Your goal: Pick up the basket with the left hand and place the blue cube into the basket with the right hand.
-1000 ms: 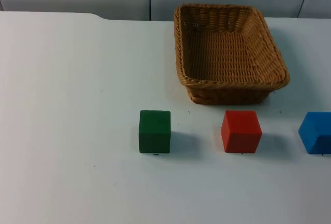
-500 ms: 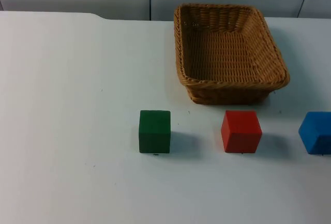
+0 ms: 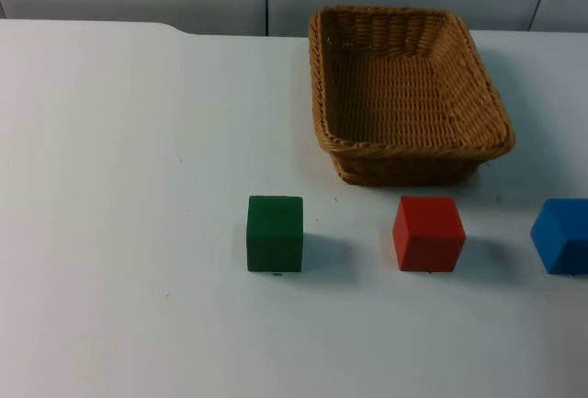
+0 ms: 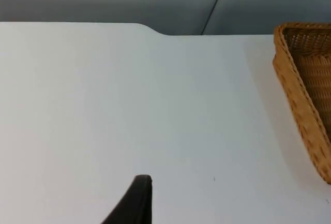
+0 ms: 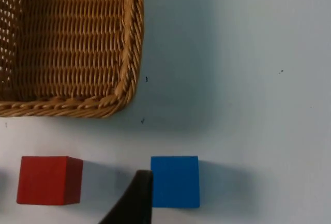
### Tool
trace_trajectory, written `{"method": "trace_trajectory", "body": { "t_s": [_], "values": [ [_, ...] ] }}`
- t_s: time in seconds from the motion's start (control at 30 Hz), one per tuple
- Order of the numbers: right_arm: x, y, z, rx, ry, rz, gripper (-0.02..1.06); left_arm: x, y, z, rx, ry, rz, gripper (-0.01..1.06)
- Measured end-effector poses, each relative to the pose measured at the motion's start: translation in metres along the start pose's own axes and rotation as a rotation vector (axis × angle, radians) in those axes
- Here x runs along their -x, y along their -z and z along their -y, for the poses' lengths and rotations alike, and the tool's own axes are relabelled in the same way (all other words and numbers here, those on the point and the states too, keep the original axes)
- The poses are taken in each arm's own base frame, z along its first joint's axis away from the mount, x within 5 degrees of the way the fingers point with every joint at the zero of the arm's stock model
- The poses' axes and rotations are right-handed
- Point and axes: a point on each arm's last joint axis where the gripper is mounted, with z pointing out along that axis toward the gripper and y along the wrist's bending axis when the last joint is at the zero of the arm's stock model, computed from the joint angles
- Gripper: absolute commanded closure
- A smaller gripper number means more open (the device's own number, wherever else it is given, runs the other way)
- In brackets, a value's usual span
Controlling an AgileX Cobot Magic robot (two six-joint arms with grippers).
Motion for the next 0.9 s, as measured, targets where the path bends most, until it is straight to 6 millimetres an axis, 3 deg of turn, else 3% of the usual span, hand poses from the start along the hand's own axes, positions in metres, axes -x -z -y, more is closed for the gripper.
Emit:
{"method": "trace_trajectory", "body": {
  "t_s": [0.2,0.33,0.37,0.5,0.53,0.67,0.7,0.83,0.87,0.9],
  "values": [
    [0.0,-0.014,0.001,0.001,-0.001,-0.044,0.02,0.012,-0.031,-0.004,-0.057,0.018,-0.014,0.0],
    [0.0,-0.024,-0.009,0.023,0.029,-0.069,0.02,0.022,-0.065,-0.008,-0.109,0.026,-0.029,0.0],
    [0.0,-0.024,-0.009,0.023,0.029,-0.069,0.02,0.022,-0.065,-0.008,-0.109,0.026,-0.029,0.0],
    [-0.002,-0.038,-0.02,0.047,0.065,-0.115,0.02,0.031,-0.103,-0.006,-0.163,0.047,-0.055,0.0],
    [-0.002,-0.038,-0.02,0.047,0.065,-0.115,0.02,0.031,-0.103,-0.006,-0.163,0.047,-0.055,0.0],
    [-0.006,-0.057,-0.03,0.067,0.099,-0.176,0.02,0.036,-0.156,0.012,-0.233,0.02,-0.107,0.0],
    [-0.006,-0.057,-0.03,0.067,0.099,-0.176,0.02,0.036,-0.156,0.012,-0.233,0.02,-0.107,0.0],
    [-0.009,-0.07,-0.031,0.068,0.101,-0.216,0.02,0.033,-0.204,0.037,-0.306,-0.019,-0.155,0.0],
    [-0.009,-0.07,-0.031,0.068,0.101,-0.216,0.02,0.033,-0.204,0.037,-0.306,-0.019,-0.155,0.0],
    [-0.009,-0.072,-0.031,0.067,0.102,-0.225,0.02,0.031,-0.216,0.044,-0.322,-0.029,-0.167,0.0]
  ]
}}
